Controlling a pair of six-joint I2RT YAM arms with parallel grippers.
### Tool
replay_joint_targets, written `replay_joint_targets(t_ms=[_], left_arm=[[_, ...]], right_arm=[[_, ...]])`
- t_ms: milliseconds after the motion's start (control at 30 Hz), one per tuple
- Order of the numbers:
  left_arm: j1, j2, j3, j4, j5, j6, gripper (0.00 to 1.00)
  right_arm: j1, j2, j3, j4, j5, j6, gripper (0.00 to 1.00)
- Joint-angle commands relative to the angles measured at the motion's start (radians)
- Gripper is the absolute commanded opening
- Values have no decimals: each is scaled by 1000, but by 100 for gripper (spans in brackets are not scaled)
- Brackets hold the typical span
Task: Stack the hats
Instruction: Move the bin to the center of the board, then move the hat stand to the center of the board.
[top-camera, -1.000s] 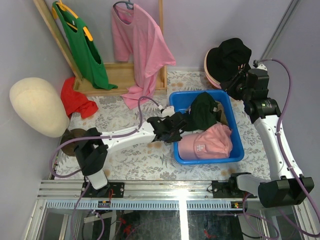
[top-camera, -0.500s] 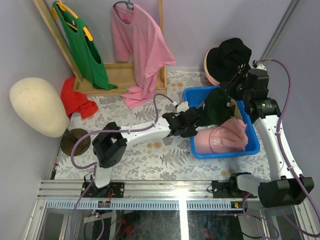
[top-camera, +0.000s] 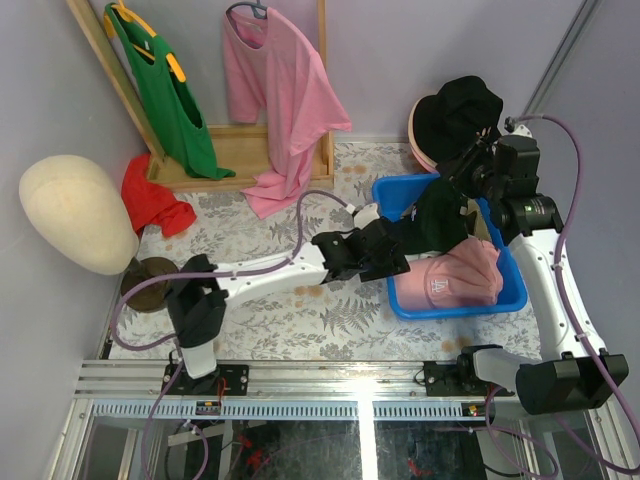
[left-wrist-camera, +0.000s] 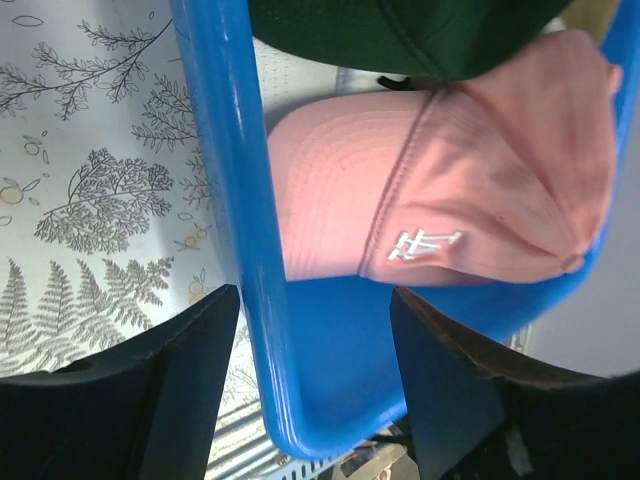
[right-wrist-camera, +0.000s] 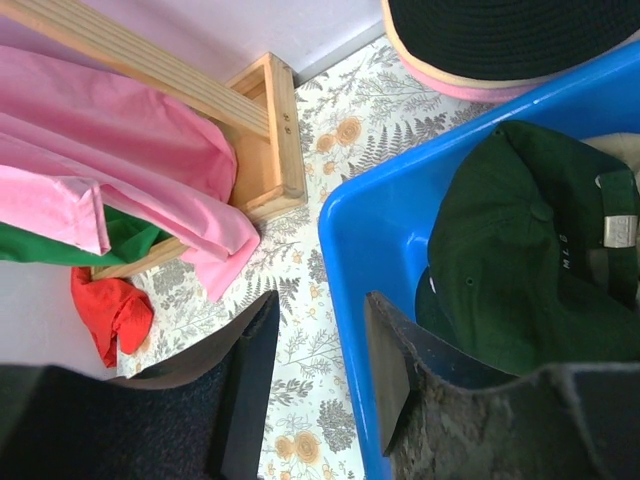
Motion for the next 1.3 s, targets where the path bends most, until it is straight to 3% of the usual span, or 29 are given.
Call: replay_joint_targets(t_ms=[0, 167, 300, 400, 533, 733, 833, 933, 1067, 1267], left_arm=[[-23, -120, -43, -24, -92, -4, 63], [-80, -278, -109, -165, -285, -33, 64], [-173, -407, -176, -351, -541, -155, 64], [-252, -445, -197, -579, -708, -379, 64], [-374, -401, -200, -967, -847, -816, 66], [-393, -404, -327, -997, -889, -1012, 72], [-357, -420, -357, -997, -964, -1026, 72], [-302, -438, -328, -997, -1040, -938, 72], [-219, -410, -200, -997, -1265, -767, 73], [-93, -402, 36, -992, -1543, -520, 87]], right_arm=[[8, 4, 67, 47, -59, -14, 47], [32, 22, 98, 63, -80, -23, 47], [107, 58, 144, 66, -66, -53, 48], [171, 91, 172, 69, -36, -65, 48], [256, 153, 194, 118, -6, -53, 49], [413, 394, 427, 95, 86, -116, 49], [430, 464, 488, 98, 100, -122, 50], [441, 549, 552, 119, 88, -127, 50], [454, 704, 704, 108, 34, -146, 50], [463, 944, 1011, 47, -68, -133, 50]])
